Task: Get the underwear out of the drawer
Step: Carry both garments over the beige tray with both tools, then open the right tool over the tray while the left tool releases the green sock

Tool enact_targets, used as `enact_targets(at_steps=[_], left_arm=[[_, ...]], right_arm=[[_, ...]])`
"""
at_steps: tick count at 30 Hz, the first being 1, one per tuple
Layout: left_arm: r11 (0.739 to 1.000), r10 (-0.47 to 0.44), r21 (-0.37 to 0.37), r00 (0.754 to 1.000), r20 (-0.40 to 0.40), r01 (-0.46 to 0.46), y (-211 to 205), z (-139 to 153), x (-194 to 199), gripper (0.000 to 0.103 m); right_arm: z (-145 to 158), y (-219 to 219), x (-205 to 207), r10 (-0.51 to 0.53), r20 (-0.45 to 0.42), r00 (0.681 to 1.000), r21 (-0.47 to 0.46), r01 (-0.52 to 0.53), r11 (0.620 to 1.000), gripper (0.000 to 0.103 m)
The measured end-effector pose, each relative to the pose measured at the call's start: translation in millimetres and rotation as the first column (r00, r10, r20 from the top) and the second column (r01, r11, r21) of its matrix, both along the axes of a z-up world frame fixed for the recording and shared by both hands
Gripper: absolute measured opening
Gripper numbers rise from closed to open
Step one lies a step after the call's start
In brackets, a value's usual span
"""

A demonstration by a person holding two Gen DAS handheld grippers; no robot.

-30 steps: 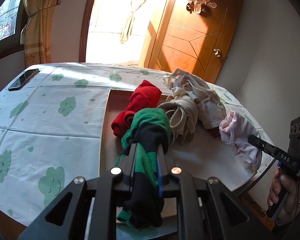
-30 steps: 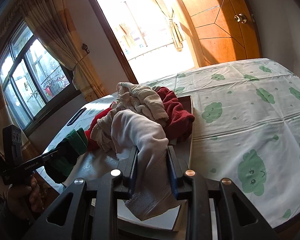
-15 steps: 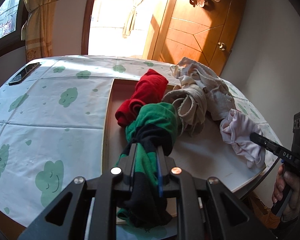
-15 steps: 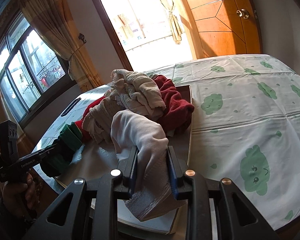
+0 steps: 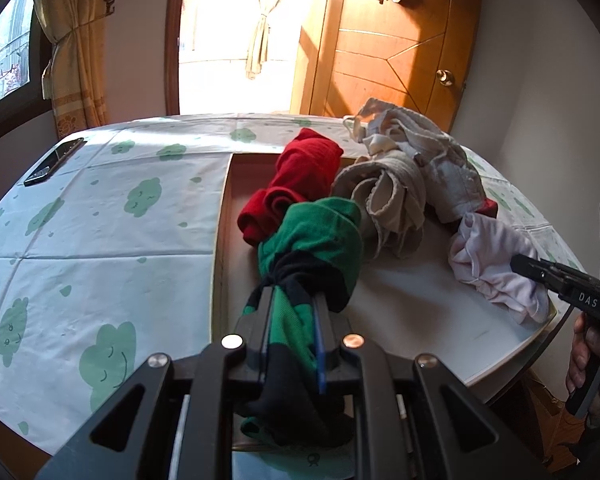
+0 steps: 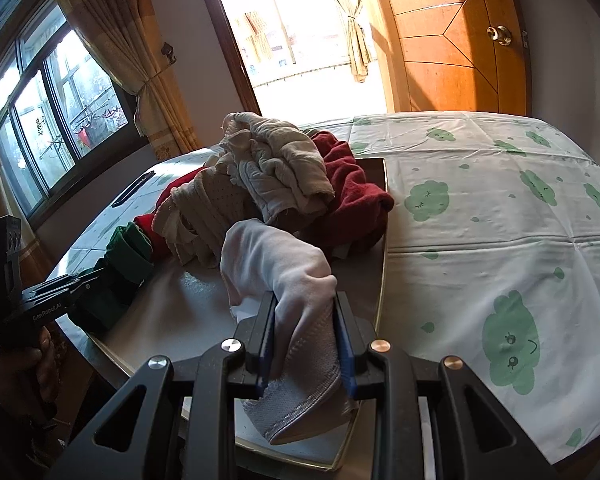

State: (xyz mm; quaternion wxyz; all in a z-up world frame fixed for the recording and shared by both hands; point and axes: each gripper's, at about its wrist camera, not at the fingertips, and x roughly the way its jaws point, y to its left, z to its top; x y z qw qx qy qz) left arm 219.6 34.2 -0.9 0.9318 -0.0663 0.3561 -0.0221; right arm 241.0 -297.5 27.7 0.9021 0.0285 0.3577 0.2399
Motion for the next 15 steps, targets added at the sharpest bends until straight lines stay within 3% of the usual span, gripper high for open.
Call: enact_targets(at_steps=[15], left_arm=[[1.000, 0.003, -0.002, 1.000, 0.003, -0.003, 3.3, -5.3, -1.1, 0.021]], right_arm=[[-4.2, 2.5, -5.5, 0.007, 0.016, 1.000, -0.030, -0.007, 1.000, 0.031]])
